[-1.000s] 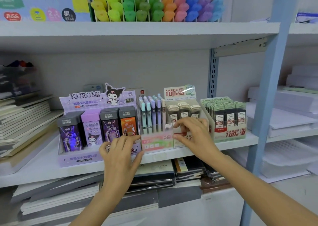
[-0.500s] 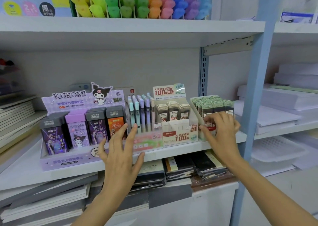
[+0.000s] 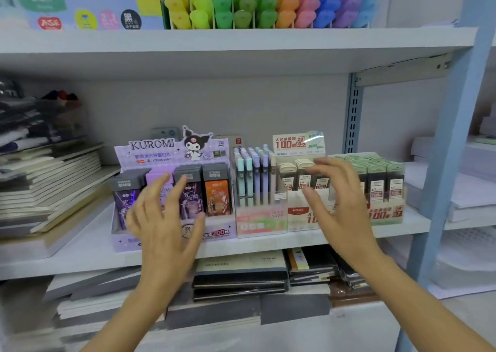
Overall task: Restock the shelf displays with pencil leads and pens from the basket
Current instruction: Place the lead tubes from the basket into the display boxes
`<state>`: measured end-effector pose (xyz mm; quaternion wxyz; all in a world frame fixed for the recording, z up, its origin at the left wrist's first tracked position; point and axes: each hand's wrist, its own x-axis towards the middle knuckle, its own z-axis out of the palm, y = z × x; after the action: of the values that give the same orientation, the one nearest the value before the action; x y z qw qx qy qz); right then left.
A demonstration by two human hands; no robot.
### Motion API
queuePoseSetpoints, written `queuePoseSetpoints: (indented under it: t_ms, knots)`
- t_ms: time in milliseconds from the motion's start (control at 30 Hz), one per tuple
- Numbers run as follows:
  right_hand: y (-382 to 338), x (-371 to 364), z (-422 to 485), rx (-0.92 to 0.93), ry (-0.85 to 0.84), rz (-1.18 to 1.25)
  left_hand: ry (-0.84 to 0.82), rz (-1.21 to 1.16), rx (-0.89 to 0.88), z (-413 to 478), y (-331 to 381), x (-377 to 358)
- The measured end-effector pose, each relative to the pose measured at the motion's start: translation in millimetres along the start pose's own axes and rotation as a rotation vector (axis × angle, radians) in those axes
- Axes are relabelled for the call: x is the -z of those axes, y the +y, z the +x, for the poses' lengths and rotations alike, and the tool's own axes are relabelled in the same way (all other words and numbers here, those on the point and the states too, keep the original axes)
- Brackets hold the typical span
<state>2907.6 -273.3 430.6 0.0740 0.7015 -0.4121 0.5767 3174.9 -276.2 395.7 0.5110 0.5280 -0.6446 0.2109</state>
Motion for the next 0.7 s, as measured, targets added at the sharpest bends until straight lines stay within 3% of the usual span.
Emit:
queuePoseSetpoints:
  t_ms: [100,233,367,567,700]
  knots:
    - [-58,-47,19,-0.005,-0.278,0.308,0.098,-0.048,0.179,26,-52,33]
    - [-97,-111,40,-0.165,-0.456,0.282,-0.151,-0.346,0.448,34,-81,42]
    - [-99,-142,48,-0.192,-0.445,0.126,-0.207,-0.535,0.392,29,-87,39]
    - [-93,-141,56,-0.011,-0.436,0.040,-0.202,-0.548,0.382,30,-97,40]
    - [-80,-136,69,0.085,-0.464,-0.205,-0.263,-0.527,0.315,47,-108,47]
